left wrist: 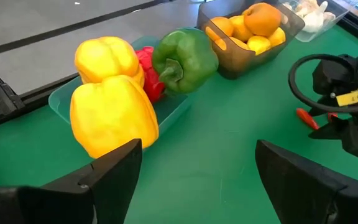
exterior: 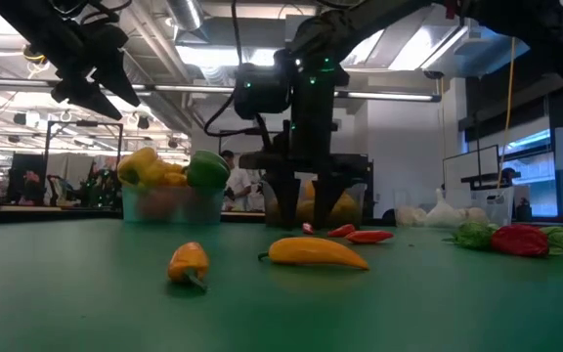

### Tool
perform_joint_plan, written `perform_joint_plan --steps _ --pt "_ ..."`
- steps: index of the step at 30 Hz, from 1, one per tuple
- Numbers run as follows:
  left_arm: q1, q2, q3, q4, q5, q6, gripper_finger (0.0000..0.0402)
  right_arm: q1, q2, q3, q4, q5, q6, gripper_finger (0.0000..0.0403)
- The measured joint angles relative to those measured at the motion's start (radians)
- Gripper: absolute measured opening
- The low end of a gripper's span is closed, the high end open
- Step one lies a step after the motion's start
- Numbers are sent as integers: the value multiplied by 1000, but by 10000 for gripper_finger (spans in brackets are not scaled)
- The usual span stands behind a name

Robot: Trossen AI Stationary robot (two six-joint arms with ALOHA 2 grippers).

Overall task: Sort produce into baskets
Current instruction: Put the orange chili pepper into the dark blue bin

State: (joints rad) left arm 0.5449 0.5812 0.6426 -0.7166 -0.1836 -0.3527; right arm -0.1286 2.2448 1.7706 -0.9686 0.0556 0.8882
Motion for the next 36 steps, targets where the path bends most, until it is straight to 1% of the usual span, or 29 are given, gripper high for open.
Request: perform_joint_plan --steps 2,8,24,26,28,32,36 --pt "0 0 0 0 0 0 308 1 0 0 0 6 1 218" --pt "0 0 0 0 0 -4 308 -4 0 0 0 41 -16 159" --pt "0 0 0 0 0 -4 308 -9 0 0 1 30 -57 25" --pt "0 0 0 0 1 -4 308 -8 0 0 6 14 -66 9" --pt "0 0 0 0 0 -1 308 -2 0 1 27 -7 -87 5" --pt "0 0 0 0 1 4 308 28 0 28 70 -15 -127 12" --pt "0 0 0 0 0 4 308 72 0 76 164 -12 -198 6"
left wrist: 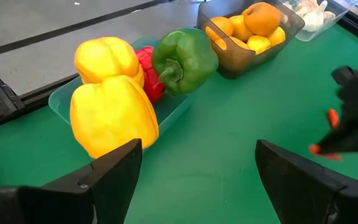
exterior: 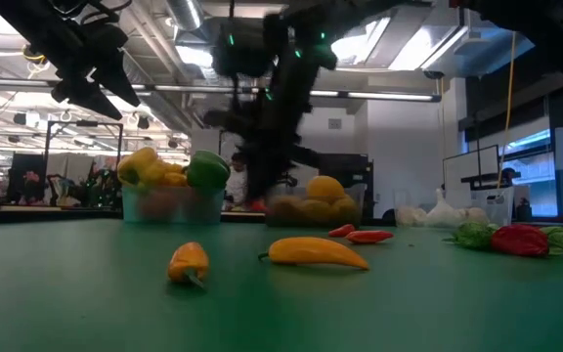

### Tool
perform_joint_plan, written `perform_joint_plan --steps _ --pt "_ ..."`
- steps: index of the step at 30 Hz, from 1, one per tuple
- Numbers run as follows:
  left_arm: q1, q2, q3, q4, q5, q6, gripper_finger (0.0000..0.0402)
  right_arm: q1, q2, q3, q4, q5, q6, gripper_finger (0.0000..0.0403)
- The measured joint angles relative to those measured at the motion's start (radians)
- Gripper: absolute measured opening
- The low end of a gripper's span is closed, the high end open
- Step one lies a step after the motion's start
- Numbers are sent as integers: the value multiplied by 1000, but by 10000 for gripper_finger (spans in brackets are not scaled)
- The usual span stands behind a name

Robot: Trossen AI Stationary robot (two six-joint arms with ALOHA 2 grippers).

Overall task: Sort produce into baskets
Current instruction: Put the orange chili pepper into the dark blue bin

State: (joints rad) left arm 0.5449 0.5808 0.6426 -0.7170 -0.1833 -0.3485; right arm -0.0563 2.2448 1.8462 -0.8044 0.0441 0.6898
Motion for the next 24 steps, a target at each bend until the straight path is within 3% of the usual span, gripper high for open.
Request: perform_joint_plan --steps 5,10,14,20,24 --pt "0 0 0 0 0 8 308 69 -3 28 267 -18 -217 5" --pt "0 0 0 0 -2 41 308 128 -2 29 545 -131 -457 6" --pt "0 0 0 1 -2 83 308 145 5 30 624 -200 -623 6" --pt "0 0 0 2 -3 116 308 142 15 29 770 -387 -725 6" --pt "0 0 0 2 -3 116 308 165 18 29 844 -415 -735 7"
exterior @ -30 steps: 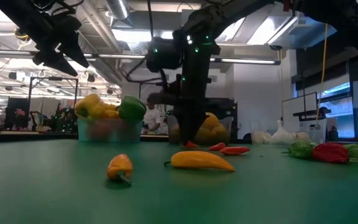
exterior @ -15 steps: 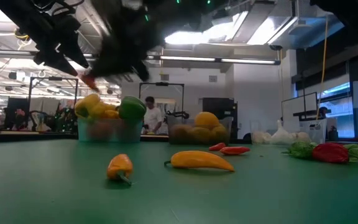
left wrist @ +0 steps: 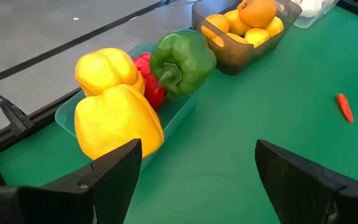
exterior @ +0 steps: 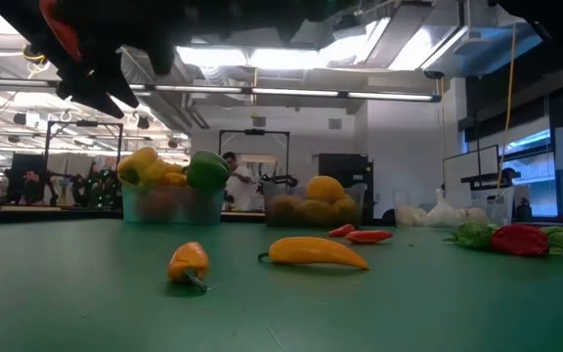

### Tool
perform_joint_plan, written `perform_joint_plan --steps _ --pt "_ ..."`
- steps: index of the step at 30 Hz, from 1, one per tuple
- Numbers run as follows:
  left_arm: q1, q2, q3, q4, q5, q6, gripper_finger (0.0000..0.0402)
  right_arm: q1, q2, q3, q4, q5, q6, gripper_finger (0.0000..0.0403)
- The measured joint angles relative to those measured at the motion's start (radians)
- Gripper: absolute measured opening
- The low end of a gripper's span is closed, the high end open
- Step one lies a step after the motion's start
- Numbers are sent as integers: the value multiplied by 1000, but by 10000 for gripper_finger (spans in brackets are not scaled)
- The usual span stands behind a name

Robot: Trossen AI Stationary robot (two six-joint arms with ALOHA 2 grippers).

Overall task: Sort produce into baskets
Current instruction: Put the orange chili pepper into the dark blue bin

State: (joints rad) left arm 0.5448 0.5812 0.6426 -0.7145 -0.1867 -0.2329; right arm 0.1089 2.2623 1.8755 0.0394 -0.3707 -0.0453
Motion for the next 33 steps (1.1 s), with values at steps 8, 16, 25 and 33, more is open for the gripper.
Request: perform_joint_plan --steps 8,16,25,33 --pt "0 0 0 0 -1 -71 308 84 0 0 127 -66 -126 7" --pt "0 0 0 6 -1 -99 308 99 78 42 317 -164 -135 7" --pt "0 1 0 28 -21 -58 308 119 244 241 248 -284 -87 7" --pt "0 1 0 27 -27 -55 308 143 331 302 246 -366 12 7"
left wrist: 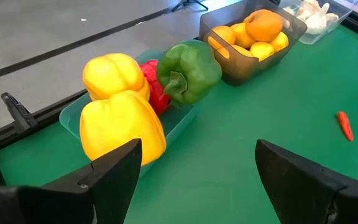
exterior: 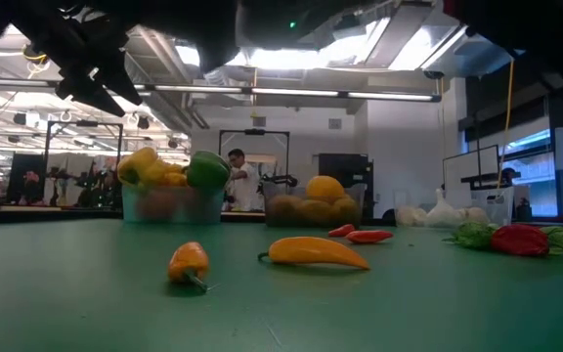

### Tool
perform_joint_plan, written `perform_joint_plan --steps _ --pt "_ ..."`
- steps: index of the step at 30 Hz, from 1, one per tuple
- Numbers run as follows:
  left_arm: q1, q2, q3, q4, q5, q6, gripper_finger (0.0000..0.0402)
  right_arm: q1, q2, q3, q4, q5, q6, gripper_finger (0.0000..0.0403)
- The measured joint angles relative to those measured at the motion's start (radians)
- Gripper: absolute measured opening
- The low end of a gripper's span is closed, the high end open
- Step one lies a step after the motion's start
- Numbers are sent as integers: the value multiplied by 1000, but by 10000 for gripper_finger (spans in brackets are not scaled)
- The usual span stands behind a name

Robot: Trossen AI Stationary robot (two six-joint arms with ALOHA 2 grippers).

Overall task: Sort produce into baskets
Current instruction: Put the orange chili pepper into the dark blue bin

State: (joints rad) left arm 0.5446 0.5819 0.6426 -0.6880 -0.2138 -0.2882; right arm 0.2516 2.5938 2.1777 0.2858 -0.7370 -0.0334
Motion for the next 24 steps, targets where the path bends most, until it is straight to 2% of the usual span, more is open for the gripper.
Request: perform_joint_plan --steps 7,18,24 --pt "0 0 0 -2 -1 0 308 -4 11 1 -19 38 -11 21" --pt "0 0 0 -2 -1 11 308 -5 11 1 -81 66 2 142" --pt "0 0 0 -2 -1 3 308 -56 -35 -1 -141 133 2 166"
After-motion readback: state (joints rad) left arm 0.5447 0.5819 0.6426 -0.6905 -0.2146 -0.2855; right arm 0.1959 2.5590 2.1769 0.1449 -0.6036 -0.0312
